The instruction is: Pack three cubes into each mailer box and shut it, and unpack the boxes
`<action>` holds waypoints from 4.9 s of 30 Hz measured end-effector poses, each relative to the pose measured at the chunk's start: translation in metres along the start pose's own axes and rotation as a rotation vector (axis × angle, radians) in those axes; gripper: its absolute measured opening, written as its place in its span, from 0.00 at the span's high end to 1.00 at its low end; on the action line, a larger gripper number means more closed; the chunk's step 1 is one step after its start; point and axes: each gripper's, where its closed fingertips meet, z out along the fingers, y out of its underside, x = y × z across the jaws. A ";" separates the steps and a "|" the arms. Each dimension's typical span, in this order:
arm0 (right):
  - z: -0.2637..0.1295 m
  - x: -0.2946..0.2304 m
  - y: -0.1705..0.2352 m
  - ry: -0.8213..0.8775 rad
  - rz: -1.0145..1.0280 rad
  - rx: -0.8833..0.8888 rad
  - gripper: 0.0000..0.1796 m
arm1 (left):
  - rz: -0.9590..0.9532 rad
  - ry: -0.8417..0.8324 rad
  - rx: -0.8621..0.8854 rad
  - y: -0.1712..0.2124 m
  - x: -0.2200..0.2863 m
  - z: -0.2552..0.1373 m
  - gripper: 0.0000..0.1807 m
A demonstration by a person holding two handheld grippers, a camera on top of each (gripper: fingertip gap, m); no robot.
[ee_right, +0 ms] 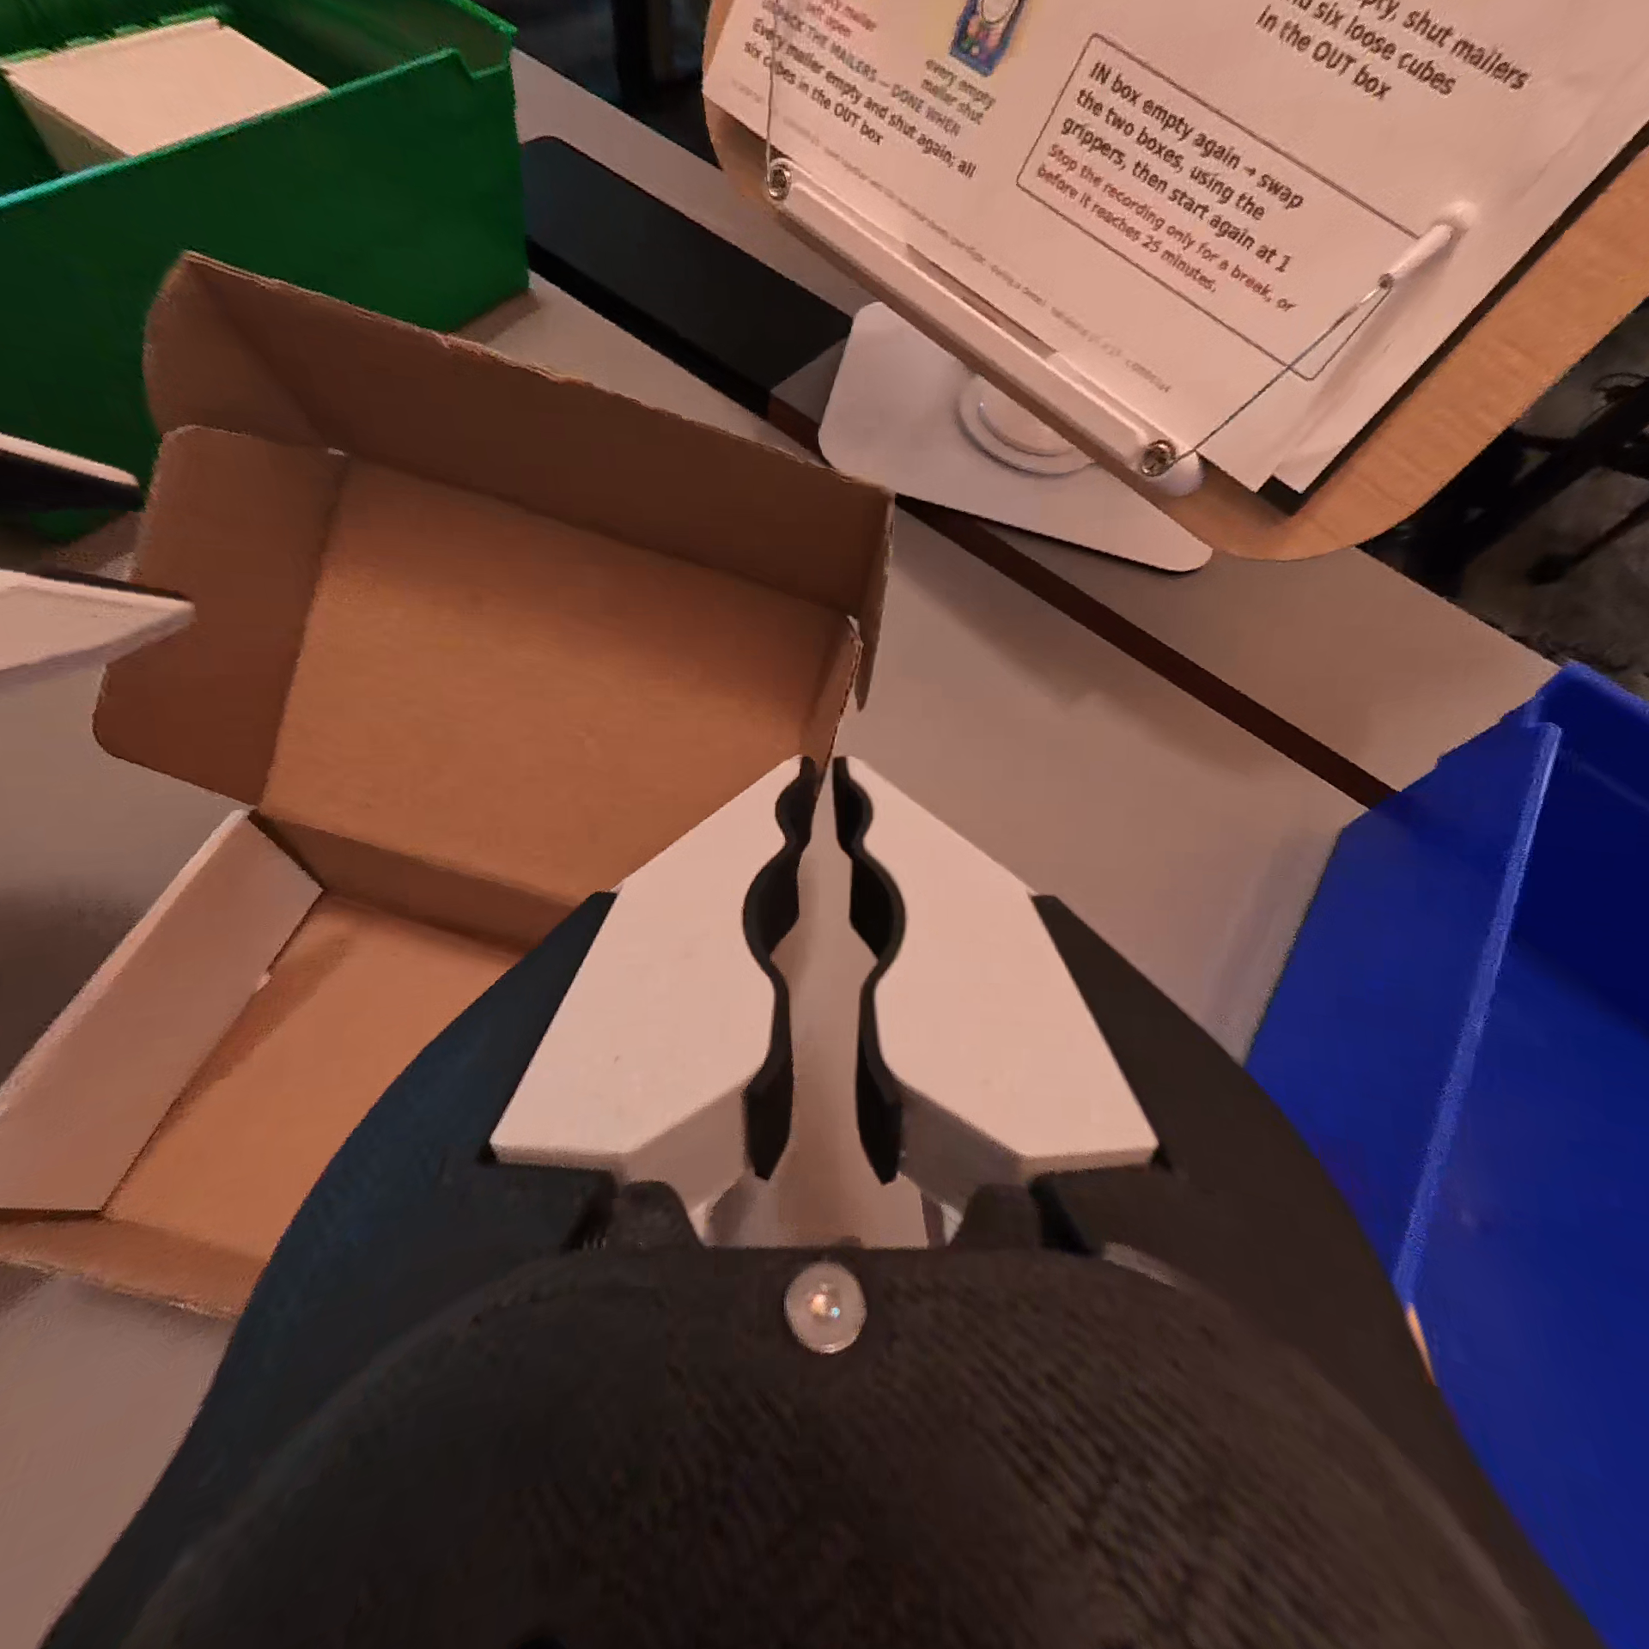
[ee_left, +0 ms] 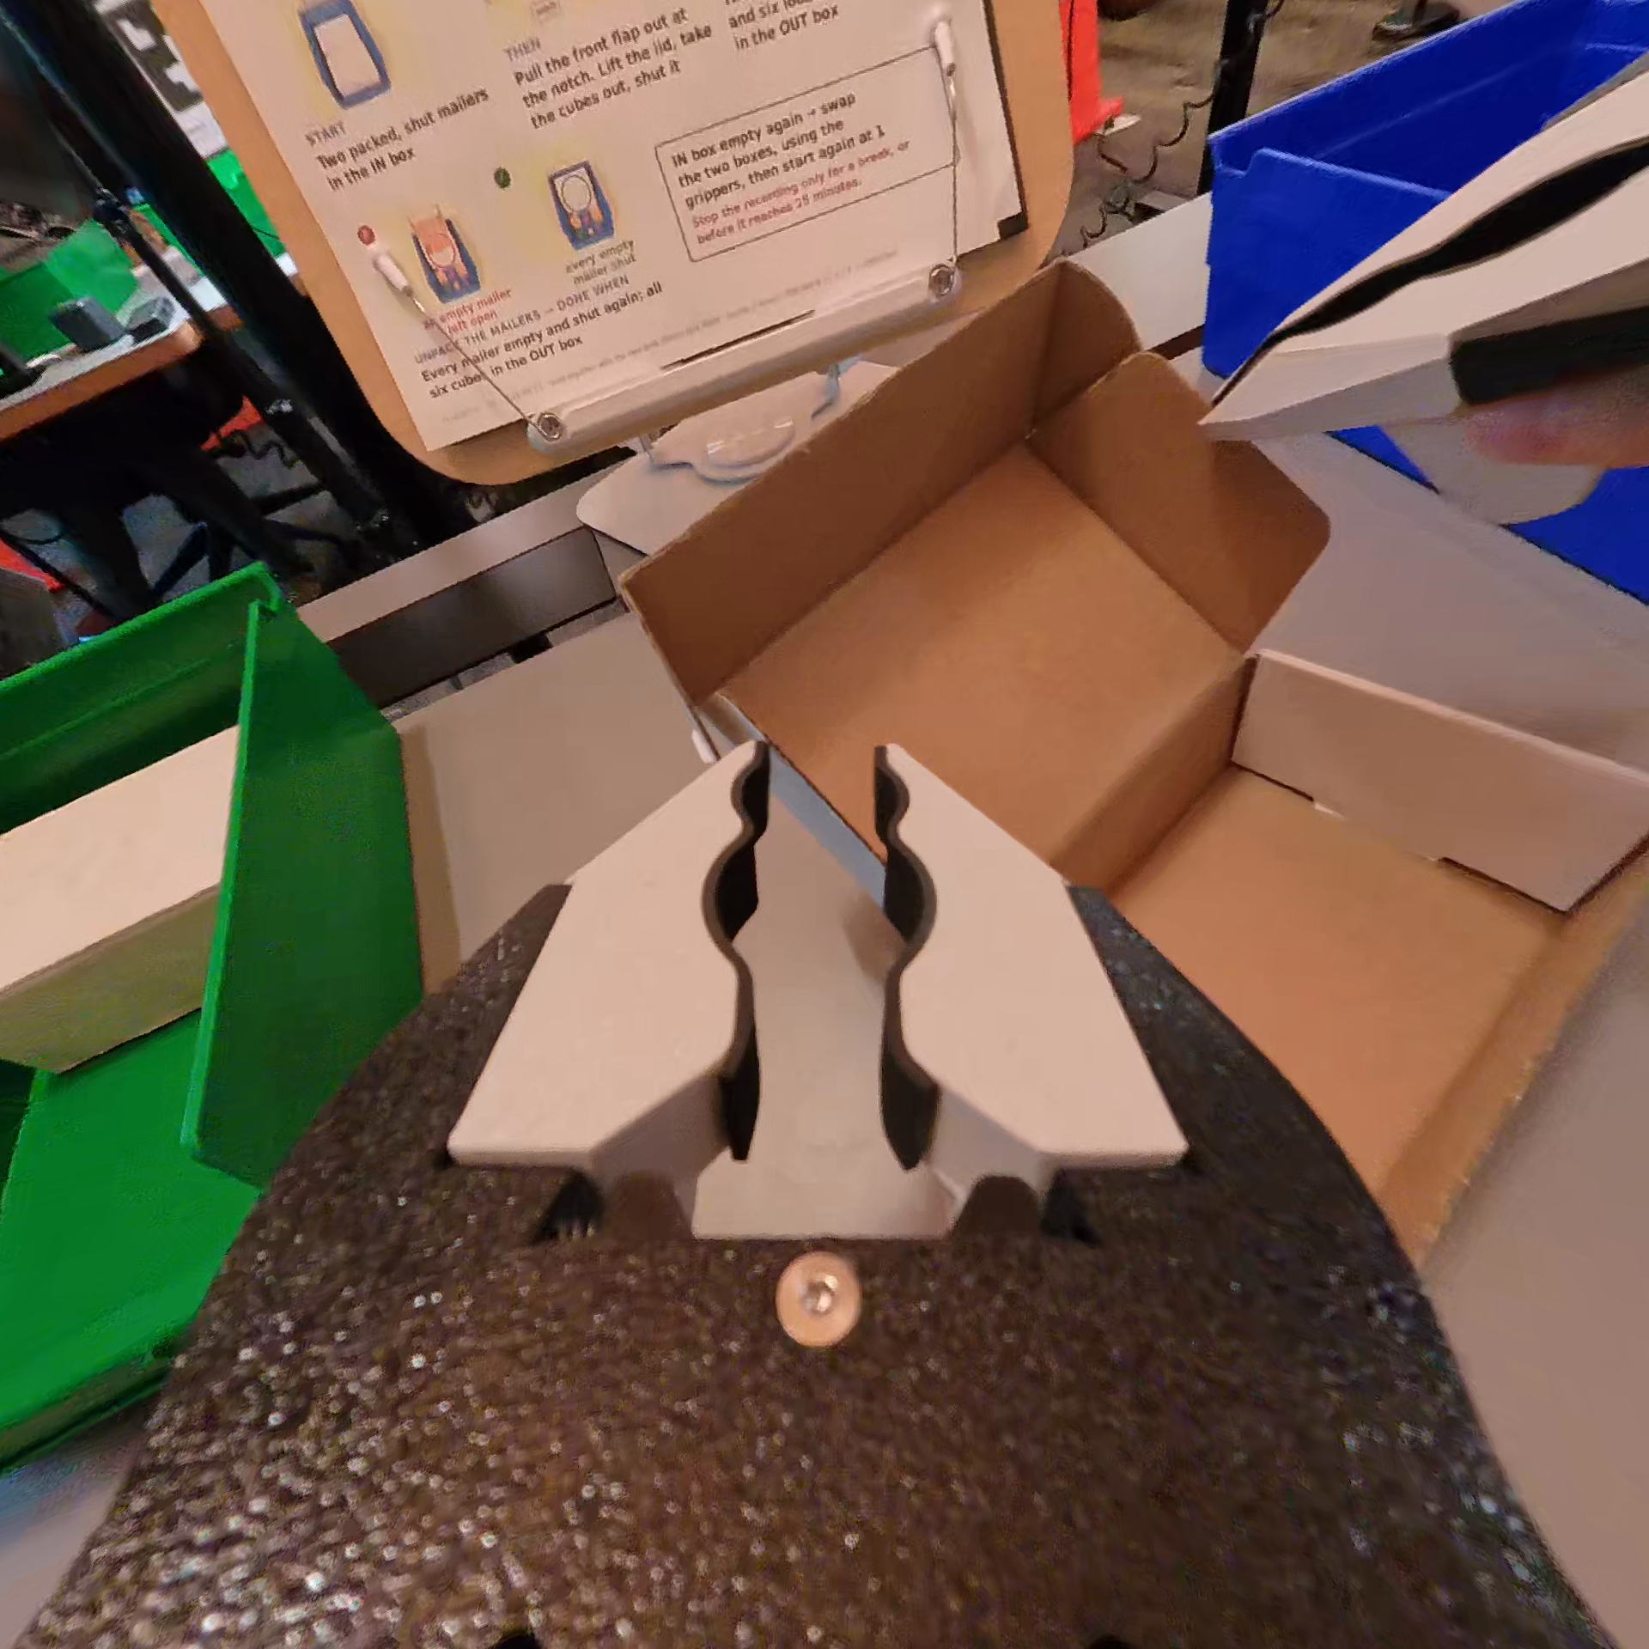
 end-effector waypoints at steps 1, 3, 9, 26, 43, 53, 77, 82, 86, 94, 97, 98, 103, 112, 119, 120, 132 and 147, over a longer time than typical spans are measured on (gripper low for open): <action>0.001 0.000 -0.001 0.005 -0.001 0.006 0.99 | 0.000 -0.010 0.005 0.000 -0.001 0.002 0.94; 0.004 -0.002 0.001 -0.006 -0.004 -0.002 0.99 | -0.002 -0.035 0.023 0.000 -0.004 0.003 0.98; 0.008 -0.011 0.002 0.002 -0.029 -0.011 0.90 | 0.006 -0.083 0.073 0.002 -0.010 0.001 0.99; -0.050 -0.029 0.009 0.105 0.088 0.333 0.99 | 0.113 -0.068 0.329 -0.002 0.017 -0.040 1.00; -0.110 -0.101 0.054 0.271 -0.016 0.428 1.00 | 0.284 -0.033 0.293 0.059 0.077 -0.099 1.00; -0.113 -0.102 0.045 0.297 -0.003 0.438 1.00 | 0.073 -0.196 0.212 0.058 0.024 -0.126 1.00; -0.104 -0.114 0.070 0.195 0.056 0.349 0.98 | -0.066 -0.148 0.206 0.071 0.043 -0.115 0.99; -0.106 -0.130 0.094 0.170 -0.105 0.246 0.98 | 0.036 -0.144 0.118 0.094 0.053 -0.122 0.99; -0.122 -0.132 0.109 0.247 -0.224 0.232 0.83 | 0.100 -0.096 0.075 0.103 0.064 -0.130 0.94; -0.166 -0.136 0.075 0.548 -0.730 0.439 0.64 | 0.288 -0.223 0.163 0.092 0.050 -0.161 0.76; -0.145 -0.145 0.076 0.539 -0.860 0.396 0.66 | 0.385 -0.263 0.211 0.080 0.055 -0.157 0.81; -0.143 -0.148 0.074 0.539 -0.884 0.400 0.76 | 0.405 -0.279 0.223 0.077 0.055 -0.155 0.86; -0.140 -0.152 0.077 0.441 -0.885 0.323 0.95 | 0.410 -0.247 0.202 0.082 0.059 -0.153 0.97; -0.126 -0.169 0.116 0.155 -0.716 0.151 0.95 | 0.147 0.059 -0.011 0.125 0.077 -0.147 0.96; -0.117 -0.166 0.117 0.106 -0.690 0.169 0.94 | 0.045 0.113 -0.110 0.141 0.078 -0.132 0.90; -0.116 -0.166 0.116 0.096 -0.681 0.170 0.94 | 0.062 0.106 -0.130 0.143 0.079 -0.130 0.90; -0.106 -0.163 0.118 0.142 -0.801 0.124 0.94 | -0.185 0.500 -0.125 0.132 0.094 -0.147 0.68; -0.095 -0.166 0.120 0.106 -0.830 0.135 0.92 | -0.310 0.451 -0.226 0.123 0.060 -0.116 0.72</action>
